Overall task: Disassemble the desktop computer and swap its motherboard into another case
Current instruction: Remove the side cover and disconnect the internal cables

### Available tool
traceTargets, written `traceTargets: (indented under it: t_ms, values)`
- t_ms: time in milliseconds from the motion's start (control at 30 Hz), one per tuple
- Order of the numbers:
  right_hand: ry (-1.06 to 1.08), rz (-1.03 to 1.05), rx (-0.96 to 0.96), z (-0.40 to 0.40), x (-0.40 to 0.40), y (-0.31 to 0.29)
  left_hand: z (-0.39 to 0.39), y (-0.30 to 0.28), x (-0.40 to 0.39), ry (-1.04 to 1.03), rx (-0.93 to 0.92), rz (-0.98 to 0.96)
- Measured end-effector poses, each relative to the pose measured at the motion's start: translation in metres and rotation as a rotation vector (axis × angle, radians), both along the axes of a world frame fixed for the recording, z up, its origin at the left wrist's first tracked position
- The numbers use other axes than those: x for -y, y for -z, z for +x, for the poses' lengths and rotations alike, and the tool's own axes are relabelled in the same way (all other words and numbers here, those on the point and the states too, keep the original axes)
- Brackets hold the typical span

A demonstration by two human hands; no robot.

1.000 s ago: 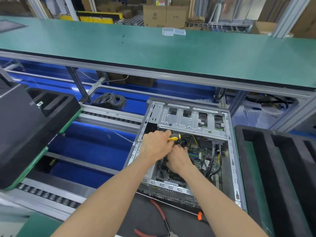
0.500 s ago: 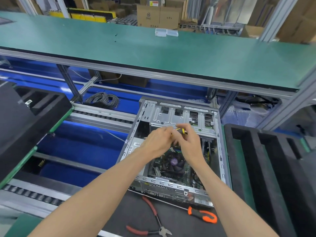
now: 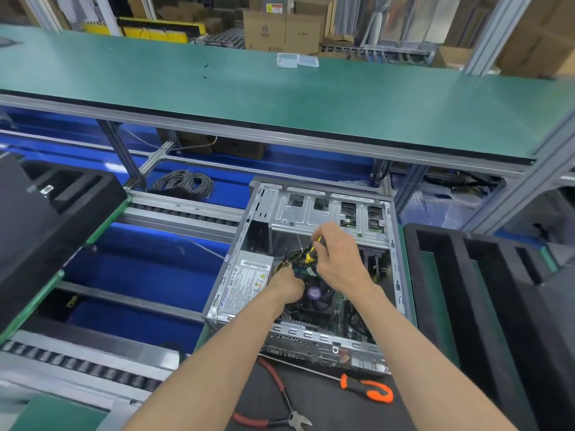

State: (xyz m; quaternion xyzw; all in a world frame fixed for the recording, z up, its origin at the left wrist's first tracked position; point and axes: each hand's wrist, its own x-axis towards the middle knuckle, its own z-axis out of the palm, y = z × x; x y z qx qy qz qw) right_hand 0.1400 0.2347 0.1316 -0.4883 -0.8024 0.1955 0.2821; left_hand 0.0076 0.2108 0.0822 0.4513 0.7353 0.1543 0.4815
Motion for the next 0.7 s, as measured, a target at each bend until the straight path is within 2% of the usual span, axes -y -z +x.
traceTargets:
  t_ms: [267,567,700]
  values:
    - [-0.063,-0.018,0.102,-0.004,-0.001,0.002,0.004,0.006,-0.002,-0.09,0.059,-0.066]
    - [-0.062,-0.033,0.153,-0.009,-0.001,0.004,0.005,-0.003,0.004,-0.277,0.252,-0.072]
    - [-0.051,-0.018,0.149,-0.007,-0.002,0.0,0.006,-0.012,0.005,-0.49,0.524,-0.107]
